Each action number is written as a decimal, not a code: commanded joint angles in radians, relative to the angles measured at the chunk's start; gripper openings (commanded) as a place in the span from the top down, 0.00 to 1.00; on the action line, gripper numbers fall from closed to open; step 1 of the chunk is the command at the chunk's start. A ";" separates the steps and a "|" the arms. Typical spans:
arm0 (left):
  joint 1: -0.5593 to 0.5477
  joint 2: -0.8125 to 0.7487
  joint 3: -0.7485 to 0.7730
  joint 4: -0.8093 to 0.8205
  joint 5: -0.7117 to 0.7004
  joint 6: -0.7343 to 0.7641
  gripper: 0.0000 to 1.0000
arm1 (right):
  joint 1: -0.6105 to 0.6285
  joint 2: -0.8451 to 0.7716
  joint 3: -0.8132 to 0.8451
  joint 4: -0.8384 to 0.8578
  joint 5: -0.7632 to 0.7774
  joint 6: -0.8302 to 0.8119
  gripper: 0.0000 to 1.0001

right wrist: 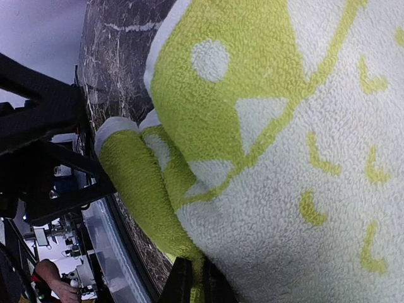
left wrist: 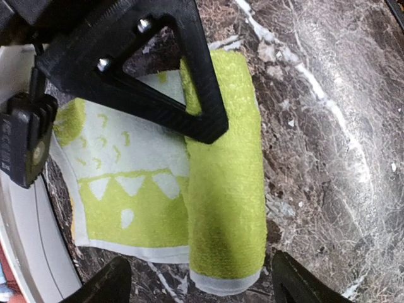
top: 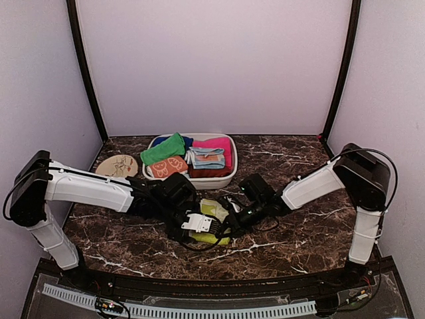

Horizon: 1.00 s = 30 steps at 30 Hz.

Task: Roll the towels
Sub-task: Roll the towel at the center of the board.

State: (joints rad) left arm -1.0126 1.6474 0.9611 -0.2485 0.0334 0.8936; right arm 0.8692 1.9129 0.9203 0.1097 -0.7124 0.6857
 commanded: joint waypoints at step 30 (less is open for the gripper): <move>0.008 0.141 0.014 -0.026 0.053 -0.037 0.43 | -0.010 0.061 0.021 -0.059 -0.002 0.033 1.00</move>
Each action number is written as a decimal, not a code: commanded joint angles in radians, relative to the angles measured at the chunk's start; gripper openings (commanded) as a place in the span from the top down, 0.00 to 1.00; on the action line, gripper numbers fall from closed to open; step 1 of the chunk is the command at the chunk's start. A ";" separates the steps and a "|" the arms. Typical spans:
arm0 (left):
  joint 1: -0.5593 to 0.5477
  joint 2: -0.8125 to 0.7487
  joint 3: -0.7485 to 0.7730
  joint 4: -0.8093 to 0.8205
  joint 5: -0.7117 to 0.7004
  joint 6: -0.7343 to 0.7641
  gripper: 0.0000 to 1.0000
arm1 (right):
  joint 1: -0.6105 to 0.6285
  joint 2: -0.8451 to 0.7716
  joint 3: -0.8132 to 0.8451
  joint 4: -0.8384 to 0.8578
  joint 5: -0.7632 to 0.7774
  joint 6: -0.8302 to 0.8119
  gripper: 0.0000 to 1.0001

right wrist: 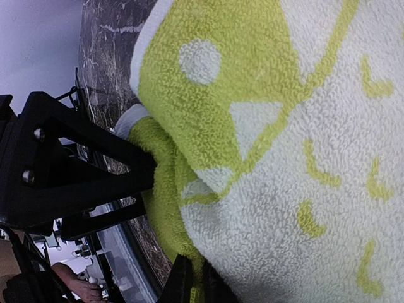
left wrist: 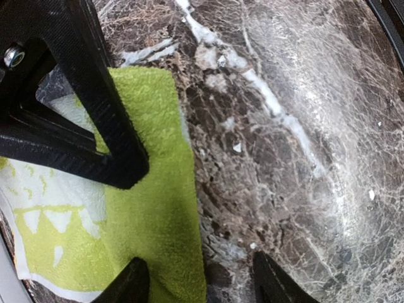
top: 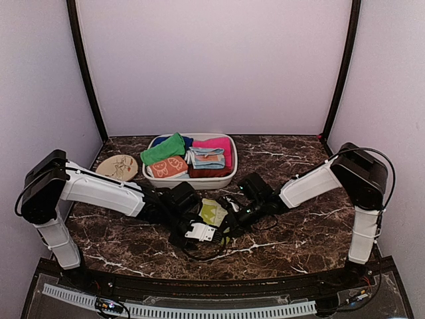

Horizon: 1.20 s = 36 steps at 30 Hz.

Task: Roll the towels
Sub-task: Roll the towel at the center of the board.

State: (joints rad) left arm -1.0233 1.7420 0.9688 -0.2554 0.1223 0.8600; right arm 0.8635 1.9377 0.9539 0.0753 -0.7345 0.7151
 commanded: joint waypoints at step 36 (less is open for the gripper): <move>0.175 0.292 0.348 -0.655 0.519 -0.103 1.00 | 0.474 -0.555 -0.484 0.338 1.175 -0.881 0.45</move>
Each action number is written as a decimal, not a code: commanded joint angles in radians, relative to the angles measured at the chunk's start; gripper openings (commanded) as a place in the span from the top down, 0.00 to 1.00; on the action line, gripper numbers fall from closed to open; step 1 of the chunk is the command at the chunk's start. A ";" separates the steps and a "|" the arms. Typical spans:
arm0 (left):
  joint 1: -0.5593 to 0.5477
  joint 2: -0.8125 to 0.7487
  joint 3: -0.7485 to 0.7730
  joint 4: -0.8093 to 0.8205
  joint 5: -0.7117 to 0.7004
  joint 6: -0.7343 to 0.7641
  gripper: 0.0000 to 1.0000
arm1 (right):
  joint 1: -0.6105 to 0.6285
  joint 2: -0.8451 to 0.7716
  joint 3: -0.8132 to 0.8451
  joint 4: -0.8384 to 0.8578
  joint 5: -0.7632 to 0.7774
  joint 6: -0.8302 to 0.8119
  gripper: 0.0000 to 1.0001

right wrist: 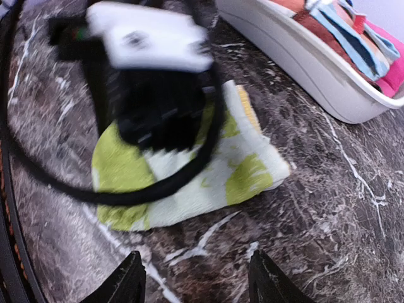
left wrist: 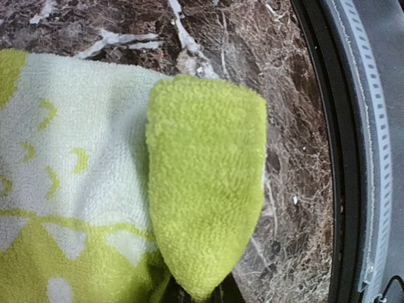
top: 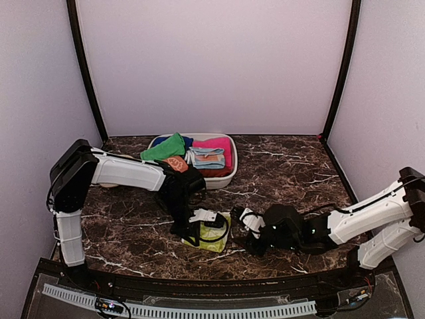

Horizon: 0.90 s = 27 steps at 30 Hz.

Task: Roll the towels
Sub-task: Roll the towel at the center of the board.

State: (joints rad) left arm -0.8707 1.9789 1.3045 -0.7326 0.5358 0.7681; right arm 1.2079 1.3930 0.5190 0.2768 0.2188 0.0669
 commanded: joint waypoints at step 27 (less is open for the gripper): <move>0.047 0.163 0.110 -0.245 0.091 0.022 0.85 | 0.254 0.539 0.242 0.255 0.378 -0.632 0.61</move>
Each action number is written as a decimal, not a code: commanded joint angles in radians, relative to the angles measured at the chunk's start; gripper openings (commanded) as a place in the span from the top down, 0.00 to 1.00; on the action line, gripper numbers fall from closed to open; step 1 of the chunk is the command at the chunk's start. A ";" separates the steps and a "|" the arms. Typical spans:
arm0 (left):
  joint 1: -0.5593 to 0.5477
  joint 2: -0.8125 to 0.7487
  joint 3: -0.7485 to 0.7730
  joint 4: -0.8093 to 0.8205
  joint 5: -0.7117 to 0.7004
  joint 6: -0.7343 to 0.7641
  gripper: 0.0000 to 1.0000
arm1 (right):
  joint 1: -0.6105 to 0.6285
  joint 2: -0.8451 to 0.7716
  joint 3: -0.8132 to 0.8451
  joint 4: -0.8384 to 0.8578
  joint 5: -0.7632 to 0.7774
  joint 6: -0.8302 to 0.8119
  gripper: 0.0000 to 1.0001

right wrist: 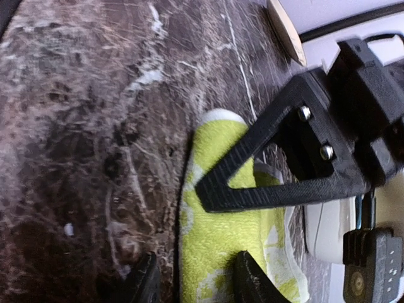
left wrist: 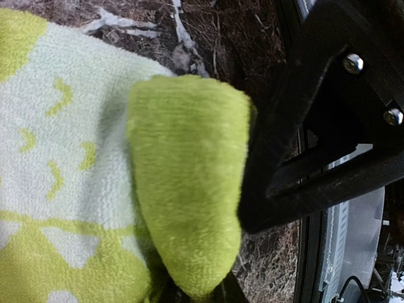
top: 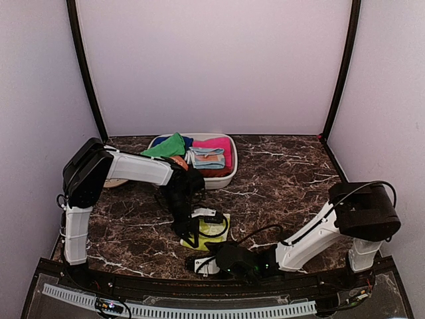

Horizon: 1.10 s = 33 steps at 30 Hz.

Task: Roll the towels
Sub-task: Roll the towel at the center of the board.

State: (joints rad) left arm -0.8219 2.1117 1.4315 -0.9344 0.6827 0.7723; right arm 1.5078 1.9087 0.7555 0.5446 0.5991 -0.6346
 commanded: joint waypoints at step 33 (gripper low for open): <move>-0.002 -0.478 -0.351 0.342 -0.211 0.082 0.60 | -0.599 0.066 0.071 -0.244 -1.297 1.248 1.00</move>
State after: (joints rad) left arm -0.7380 1.6398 1.1225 -0.6029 0.5617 0.7925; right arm 0.9684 1.9079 0.8551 0.3588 -0.4858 0.4408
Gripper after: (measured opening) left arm 0.403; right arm 0.031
